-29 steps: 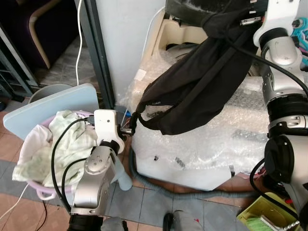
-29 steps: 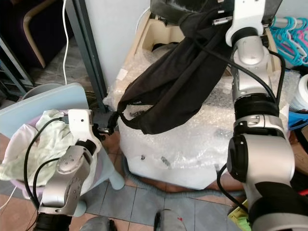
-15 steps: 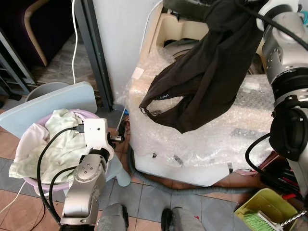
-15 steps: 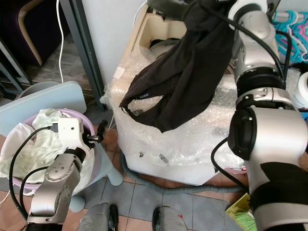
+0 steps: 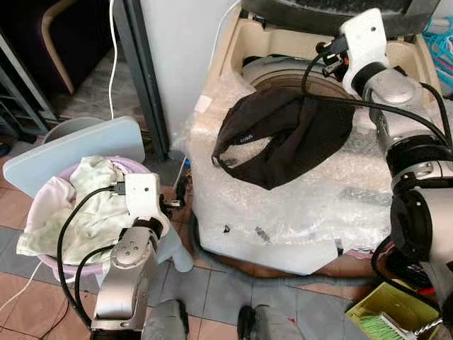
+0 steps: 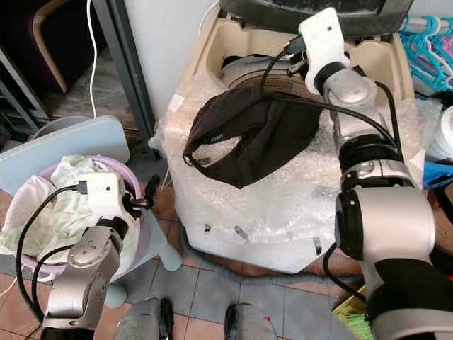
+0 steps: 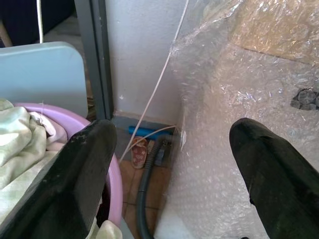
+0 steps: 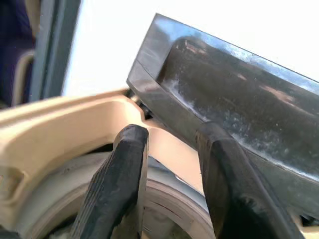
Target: Clothes washing
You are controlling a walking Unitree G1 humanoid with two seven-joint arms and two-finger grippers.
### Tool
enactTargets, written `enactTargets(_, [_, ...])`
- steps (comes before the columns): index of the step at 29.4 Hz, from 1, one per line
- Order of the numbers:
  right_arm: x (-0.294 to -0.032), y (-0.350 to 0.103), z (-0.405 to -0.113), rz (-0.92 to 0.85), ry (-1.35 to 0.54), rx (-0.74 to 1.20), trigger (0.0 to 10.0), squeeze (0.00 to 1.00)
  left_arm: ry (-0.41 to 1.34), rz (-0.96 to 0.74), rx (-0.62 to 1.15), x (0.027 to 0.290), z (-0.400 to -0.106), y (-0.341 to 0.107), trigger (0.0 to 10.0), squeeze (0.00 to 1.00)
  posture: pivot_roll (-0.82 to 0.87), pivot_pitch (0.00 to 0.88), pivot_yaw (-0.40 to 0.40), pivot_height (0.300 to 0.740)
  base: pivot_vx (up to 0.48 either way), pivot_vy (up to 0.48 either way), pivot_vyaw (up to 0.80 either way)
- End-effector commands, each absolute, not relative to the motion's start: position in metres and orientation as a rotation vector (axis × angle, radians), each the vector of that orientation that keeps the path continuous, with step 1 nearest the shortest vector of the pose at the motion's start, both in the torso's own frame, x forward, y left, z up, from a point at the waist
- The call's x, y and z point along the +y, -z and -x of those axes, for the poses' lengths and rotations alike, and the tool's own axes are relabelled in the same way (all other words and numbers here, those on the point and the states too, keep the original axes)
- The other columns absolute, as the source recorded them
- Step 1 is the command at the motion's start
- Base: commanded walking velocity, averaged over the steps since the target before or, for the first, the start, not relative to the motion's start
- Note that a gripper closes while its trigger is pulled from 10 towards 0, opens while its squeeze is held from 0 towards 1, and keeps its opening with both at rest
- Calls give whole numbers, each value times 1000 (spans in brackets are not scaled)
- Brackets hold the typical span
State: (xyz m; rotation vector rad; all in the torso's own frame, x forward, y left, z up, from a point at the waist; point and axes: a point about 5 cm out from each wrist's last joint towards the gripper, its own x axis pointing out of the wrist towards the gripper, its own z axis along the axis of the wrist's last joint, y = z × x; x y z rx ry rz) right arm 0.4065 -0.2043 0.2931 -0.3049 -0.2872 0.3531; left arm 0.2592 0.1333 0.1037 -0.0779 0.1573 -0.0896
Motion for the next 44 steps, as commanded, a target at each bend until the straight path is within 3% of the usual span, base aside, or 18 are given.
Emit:
enactTargets(1, [-207, -297, -399, 203, -474, -306, 10000, 1000, 89, 69, 171, 134, -259, -101, 10000, 0, 50, 82, -32, 740, 0, 0, 0])
enactTargets(2, [-206, -295, -396, 187, -526, -301, 10000, 1000, 89, 68, 170, 134, -259, -101, 10000, 0, 49, 82, -28, 740, 0, 0, 0])
enactTargets(3, [-203, -290, -392, 190, -596, -287, 10000, 812, 91, 67, 170, 133, -258, -101, 10000, 0, 49, 82, -28, 740, 0, 0, 0])
enactTargets(5, [-200, -281, -386, 206, -678, -252, 10000, 812, 94, 65, 171, 133, -258, -101, 10000, 0, 47, 83, -24, 740, 0, 0, 0])
enactTargets(6, [-197, -271, -379, 229, -755, -220, 10000, 357, 99, 62, 172, 132, -258, -101, 10000, 0, 47, 83, -23, 740, 0, 0, 0])
enactTargets(7, [-194, -254, -371, 260, -840, -160, 10000, 0, 104, 59, 173, 132, -258, -100, 10000, 0, 45, 85, -22, 740, 0, 0, 0])
enactTargets(12, [-198, -192, -357, 409, -917, 90, 10000, 0, 112, 48, 177, 131, -260, -100, 10000, 0, 50, 85, -27, 740, 0, 0, 0])
enactTargets(16, [-209, -176, -361, 452, -787, 202, 10000, 0, 109, 43, 180, 130, -260, -100, 10000, 0, 56, 88, -33, 740, 0, 0, 0])
enactTargets(21, [-227, -193, -379, 441, -469, 135, 10000, 0, 95, 46, 186, 131, -258, -99, 10000, 0, 59, 89, -39, 740, 0, 0, 0])
enactTargets(23, [-244, -204, -385, 428, -270, 101, 10000, 0, 92, 47, 188, 131, -258, -98, 10000, 0, 56, 89, -41, 740, 0, 0, 0])
enactTargets(24, [-265, -214, -388, 387, -75, 83, 10000, 0, 91, 49, 189, 131, -258, -98, 10000, 0, 56, 89, -42, 740, 0, 0, 0])
enactTargets(28, [-290, -234, -386, 327, 144, 0, 10000, 0, 92, 50, 190, 131, -258, -98, 10000, 0, 54, 89, -43, 740, 0, 0, 0])
enactTargets(33, [-280, -271, -386, 249, 102, -225, 10000, 0, 93, 51, 192, 131, -259, -97, 10000, 0, 44, 90, -43, 740, 0, 0, 0])
enactTargets(38, [-228, -279, -387, 148, -255, -314, 10000, 0, 98, 53, 191, 128, -261, -98, 10000, 0, 42, 87, -45, 740, 0, 0, 0])
enactTargets(39, [-228, -279, -387, 148, -255, -314, 10000, 0, 98, 53, 191, 128, -261, -98, 10000, 0, 42, 87, -45, 740, 0, 0, 0])
enactTargets(40, [-204, -277, -381, 129, -422, -318, 10000, 0, 93, 57, 187, 128, -262, -98, 10000, 0, 40, 87, -47, 740, 0, 0, 0])
enactTargets(42, [-195, -275, -377, 133, -481, -319, 10000, 0, 90, 59, 186, 128, -262, -98, 10000, 0, 40, 87, -47, 740, 0, 0, 0])
enactTargets(44, [-167, -260, -362, 139, -633, -304, 10000, 0, 51, 61, 178, 131, -262, -99, 10000, 0, 40, 87, -49, 740, 0, 0, 0])
